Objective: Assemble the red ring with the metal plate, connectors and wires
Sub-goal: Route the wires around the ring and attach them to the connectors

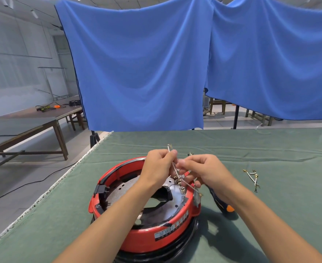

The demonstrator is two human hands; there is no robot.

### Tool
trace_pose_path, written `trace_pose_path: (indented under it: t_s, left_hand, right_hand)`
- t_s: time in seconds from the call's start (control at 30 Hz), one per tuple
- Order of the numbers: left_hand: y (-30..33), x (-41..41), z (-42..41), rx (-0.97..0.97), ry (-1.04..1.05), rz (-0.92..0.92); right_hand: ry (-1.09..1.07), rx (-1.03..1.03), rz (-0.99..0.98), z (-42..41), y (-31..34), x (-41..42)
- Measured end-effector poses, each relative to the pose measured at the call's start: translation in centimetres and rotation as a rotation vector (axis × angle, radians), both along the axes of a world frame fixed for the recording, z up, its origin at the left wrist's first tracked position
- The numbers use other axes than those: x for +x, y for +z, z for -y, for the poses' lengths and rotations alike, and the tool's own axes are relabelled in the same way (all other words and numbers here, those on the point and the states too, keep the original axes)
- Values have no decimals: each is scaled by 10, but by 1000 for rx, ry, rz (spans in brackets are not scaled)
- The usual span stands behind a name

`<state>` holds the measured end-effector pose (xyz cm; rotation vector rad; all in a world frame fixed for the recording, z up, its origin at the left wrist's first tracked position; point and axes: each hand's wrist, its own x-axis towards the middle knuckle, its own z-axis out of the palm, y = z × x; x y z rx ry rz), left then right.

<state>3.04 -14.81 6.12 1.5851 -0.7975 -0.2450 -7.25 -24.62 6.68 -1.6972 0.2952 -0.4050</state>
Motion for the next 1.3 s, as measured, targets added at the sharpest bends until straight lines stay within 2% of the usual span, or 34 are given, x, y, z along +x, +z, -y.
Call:
trace_pose_path:
  t_s: [0.2, 0.4, 0.53, 0.73, 0.97, 1.13, 1.3]
  left_hand:
    - [0, 3, -1, 20, 64, -63]
    - [-2, 2, -1, 27, 76, -47]
    - [2, 1, -4, 3, 76, -30]
    - [10, -10, -9, -73, -107, 10]
    - [24, -12, -6, -162, -242, -60]
    - [22, -14, 0, -247, -274, -196]
    - [21, -9, -4, -346, -382, -400]
  right_hand:
    - [48, 99, -26, 12, 1, -4]
    - [-319, 65, 61, 20, -5, 1]
    - [-518, -147, 26, 32, -16, 3]
    - [-375, -238, -95, 38, -31, 7]
    - [-247, -46, -19, 41, -26, 9]
    - [-188, 126, 76, 39, -14, 7]
    - [-143, 72, -19, 31, -18, 13]
